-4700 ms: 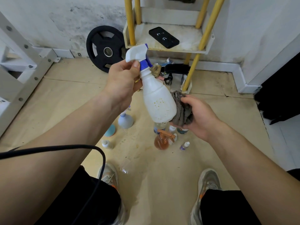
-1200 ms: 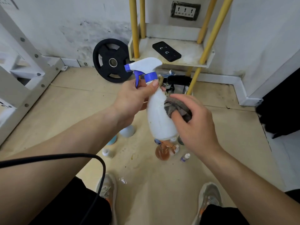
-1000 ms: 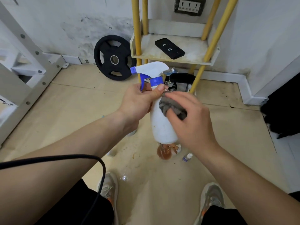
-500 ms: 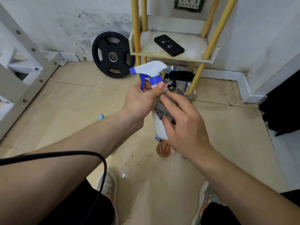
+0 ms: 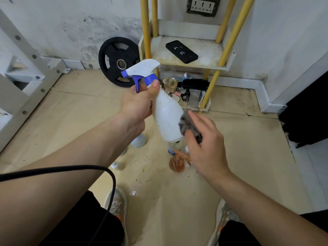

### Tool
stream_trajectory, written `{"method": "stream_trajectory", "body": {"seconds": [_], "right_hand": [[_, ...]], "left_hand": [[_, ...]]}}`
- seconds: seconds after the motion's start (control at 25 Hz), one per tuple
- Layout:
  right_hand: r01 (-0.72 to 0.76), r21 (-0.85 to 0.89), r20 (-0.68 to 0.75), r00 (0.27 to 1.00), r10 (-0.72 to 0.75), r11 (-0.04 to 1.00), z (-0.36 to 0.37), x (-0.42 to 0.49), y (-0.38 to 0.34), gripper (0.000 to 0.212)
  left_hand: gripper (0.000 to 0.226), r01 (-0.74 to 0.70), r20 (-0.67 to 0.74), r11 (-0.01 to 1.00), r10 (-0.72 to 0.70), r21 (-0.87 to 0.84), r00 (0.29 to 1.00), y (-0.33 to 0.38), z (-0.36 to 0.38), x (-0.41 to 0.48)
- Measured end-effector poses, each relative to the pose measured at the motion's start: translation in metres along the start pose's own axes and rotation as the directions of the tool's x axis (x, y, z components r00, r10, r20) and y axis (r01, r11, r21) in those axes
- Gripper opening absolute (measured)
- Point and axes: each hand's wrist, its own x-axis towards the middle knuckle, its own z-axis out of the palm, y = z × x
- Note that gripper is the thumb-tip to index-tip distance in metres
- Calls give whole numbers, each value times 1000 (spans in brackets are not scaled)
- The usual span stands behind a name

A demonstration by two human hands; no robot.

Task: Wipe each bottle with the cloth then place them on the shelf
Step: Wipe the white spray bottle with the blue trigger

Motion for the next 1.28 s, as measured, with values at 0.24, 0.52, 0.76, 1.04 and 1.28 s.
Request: {"method": "stream_trajectory", "body": {"seconds": [0.24,0.52,0.76,1.04,1.28], "right_hand": [[224,-260,45,974,-220,939,-1,15,2,46],[-560,280,203,829,521,780,-14,33,13,26],[-729,604,363,612,702,323,-12,26,3,21],[-759,605,347,525,777,242,-18,31,-1,15],[-793,556,437,533,725,248,-26,36,9,22]], "left_hand": [[14,7,44,999,-9,52,999,-24,22,-14],[22,-11,-15,999,12,51,1000,-14,18,-9],[30,7,-80,1000,-7,3,997,-12,16,-7],[25,-40,135,994,27,97,990,-17,20,-6],[31,-191,509,968,85,161,857,-2,2,4]]}}
